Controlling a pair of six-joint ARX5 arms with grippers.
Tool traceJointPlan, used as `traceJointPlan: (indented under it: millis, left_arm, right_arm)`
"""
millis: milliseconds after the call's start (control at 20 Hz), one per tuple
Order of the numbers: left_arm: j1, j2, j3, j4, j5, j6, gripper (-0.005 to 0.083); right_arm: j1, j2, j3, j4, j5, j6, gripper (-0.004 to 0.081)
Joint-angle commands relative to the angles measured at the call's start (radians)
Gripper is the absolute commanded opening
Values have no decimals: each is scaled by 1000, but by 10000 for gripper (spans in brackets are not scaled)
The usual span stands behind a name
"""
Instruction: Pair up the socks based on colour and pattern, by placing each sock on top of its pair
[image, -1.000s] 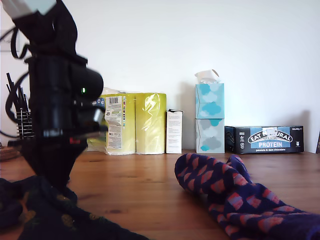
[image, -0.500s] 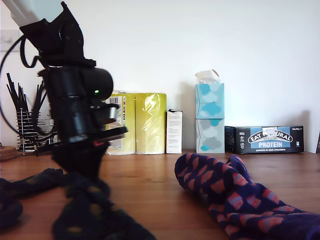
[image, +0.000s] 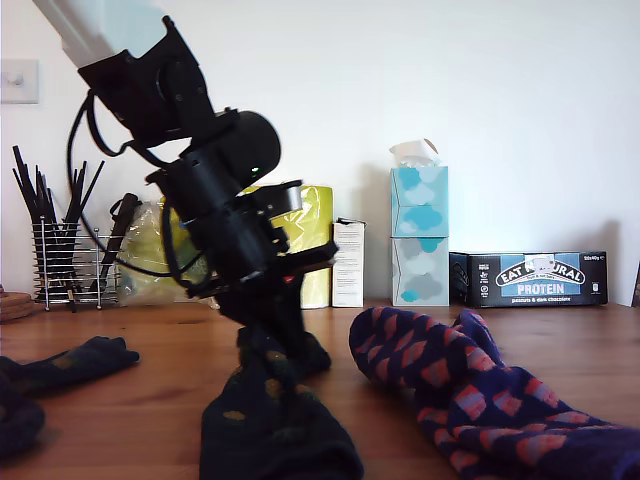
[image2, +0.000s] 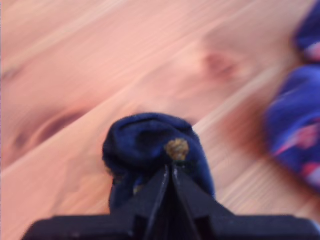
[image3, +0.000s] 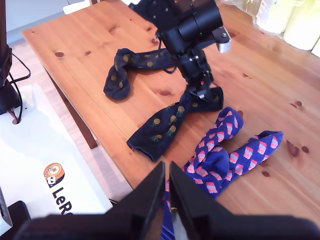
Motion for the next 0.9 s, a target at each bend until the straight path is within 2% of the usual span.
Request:
traceJointPlan:
  millis: [0,250,500,700,850]
  left_arm:
    - [-6,22,-12,6,3,11,-24]
    - [11,-82,8,-134,-8,21,-24]
    - [24,-231,5,-382,-106,92,-24]
    - [24,-322,-35,-410,-122,93,-24]
    - [24,-408,-115,-413,-149,93,-24]
  right_arm:
    - [-1,-1,-14,3,-3,-2,-12]
    - [-1,-1,-14,1,-4,-3,-12]
    - [-1,-1,-14,3,-4,-14,-12]
    - [-1,0,-14,-18,0,-12,-12]
    - [-1,0,-14,-45,6,-3,-12]
